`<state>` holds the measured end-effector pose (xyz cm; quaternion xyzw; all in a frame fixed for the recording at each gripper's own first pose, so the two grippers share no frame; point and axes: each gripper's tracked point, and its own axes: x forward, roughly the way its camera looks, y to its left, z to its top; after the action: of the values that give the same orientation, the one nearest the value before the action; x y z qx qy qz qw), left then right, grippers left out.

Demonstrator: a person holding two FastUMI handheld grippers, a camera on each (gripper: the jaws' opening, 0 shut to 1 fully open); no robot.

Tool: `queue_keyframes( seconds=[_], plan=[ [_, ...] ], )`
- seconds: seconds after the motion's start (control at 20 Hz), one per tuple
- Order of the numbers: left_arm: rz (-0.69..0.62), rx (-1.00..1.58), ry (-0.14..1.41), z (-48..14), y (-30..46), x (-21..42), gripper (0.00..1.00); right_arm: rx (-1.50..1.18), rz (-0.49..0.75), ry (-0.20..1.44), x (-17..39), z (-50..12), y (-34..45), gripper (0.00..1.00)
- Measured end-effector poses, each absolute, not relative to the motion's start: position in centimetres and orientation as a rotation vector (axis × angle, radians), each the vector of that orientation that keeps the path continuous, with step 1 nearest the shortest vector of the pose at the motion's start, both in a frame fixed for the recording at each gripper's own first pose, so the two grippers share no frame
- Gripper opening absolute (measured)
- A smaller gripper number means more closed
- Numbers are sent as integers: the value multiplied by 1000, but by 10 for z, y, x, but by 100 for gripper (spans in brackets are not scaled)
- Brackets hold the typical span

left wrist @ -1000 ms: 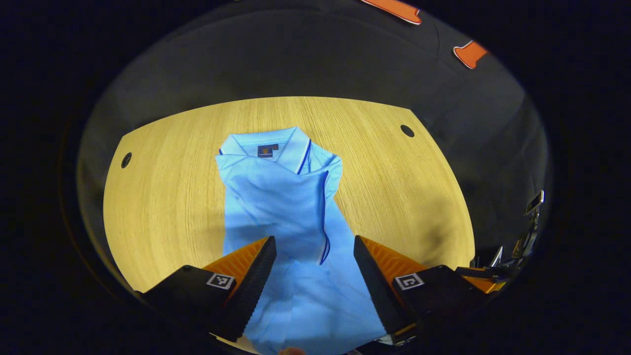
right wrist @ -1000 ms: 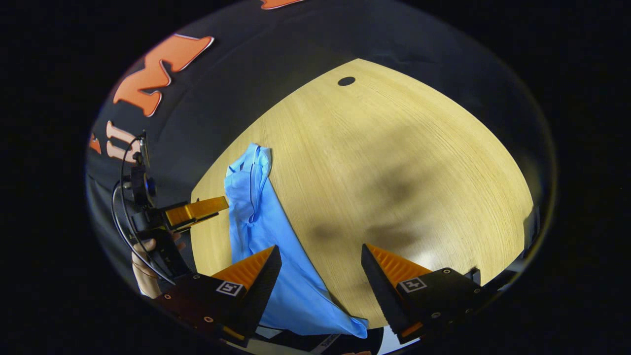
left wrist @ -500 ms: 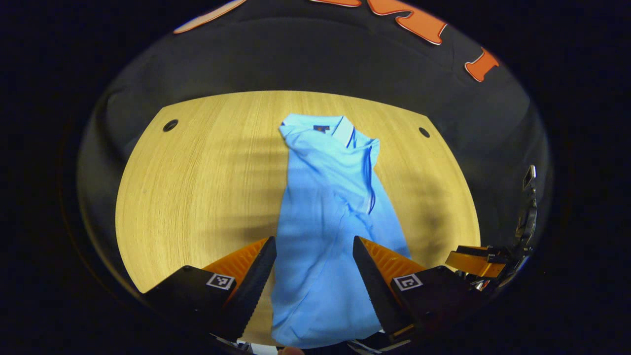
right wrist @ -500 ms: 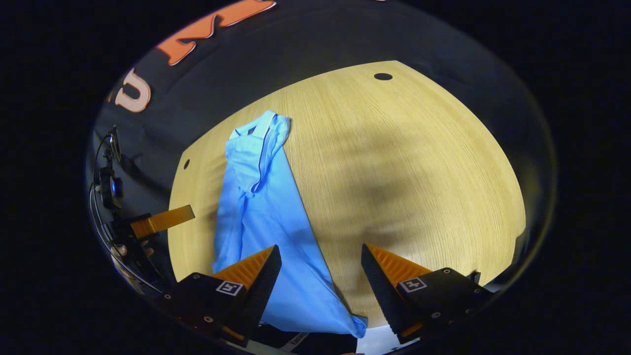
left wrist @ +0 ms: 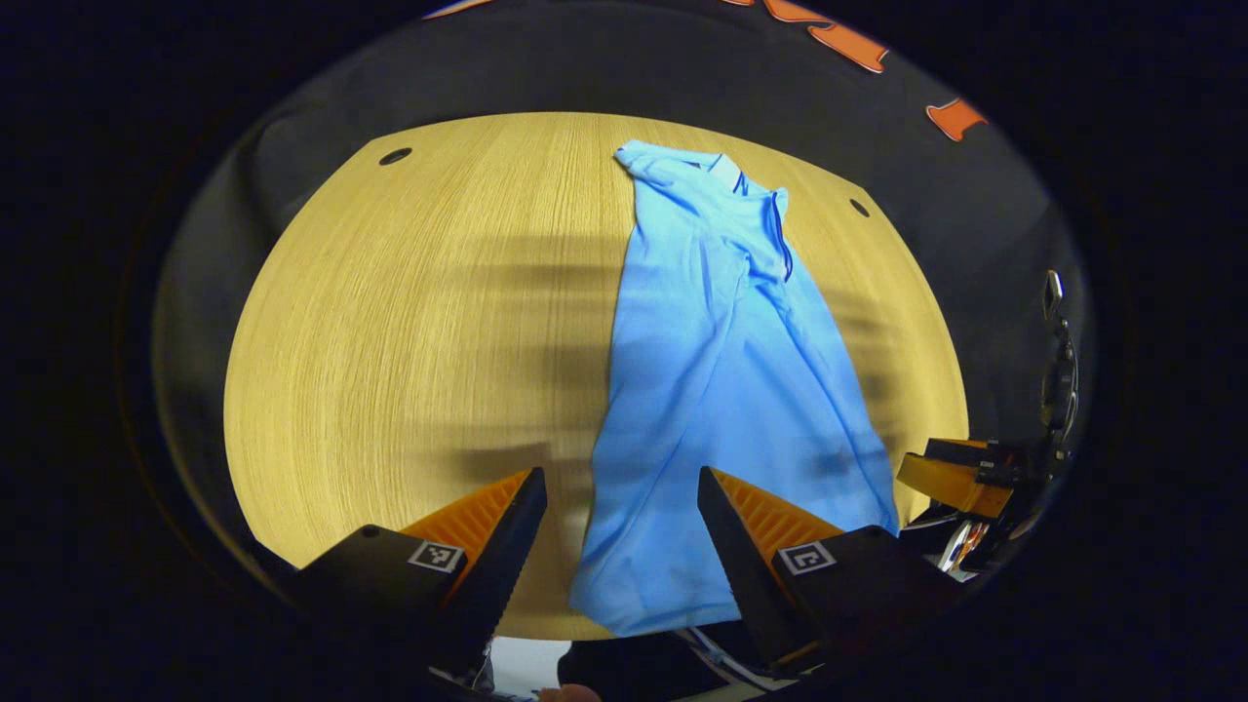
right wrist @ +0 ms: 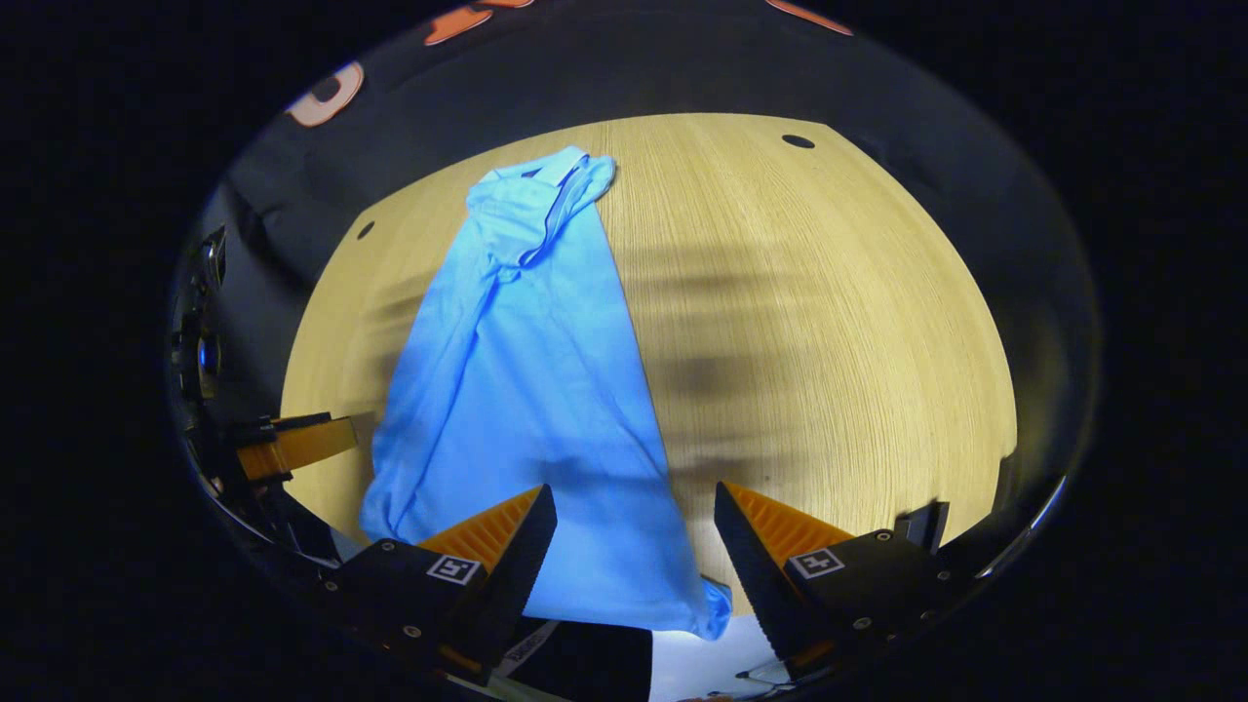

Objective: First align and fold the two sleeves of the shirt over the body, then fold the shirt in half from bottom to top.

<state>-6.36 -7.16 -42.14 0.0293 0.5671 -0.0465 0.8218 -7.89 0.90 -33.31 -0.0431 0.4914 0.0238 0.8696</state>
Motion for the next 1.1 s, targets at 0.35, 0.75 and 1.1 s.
queue_keyframes(
  seconds=[0.35, 0.75, 1.1],
  plan=[
    [-75, 67, 1274, -440, -52, -125, 100, -220, 20, 1107, -127, -367, -1, 99],
    [-58, 105, 1352, -469, -51, -163, 100, -225, -5, 1220, -163, -400, -12, 99],
    [-2, 144, 1374, -482, -51, -170, 100, -256, 3, 1229, -163, -407, -13, 99]
  ],
)
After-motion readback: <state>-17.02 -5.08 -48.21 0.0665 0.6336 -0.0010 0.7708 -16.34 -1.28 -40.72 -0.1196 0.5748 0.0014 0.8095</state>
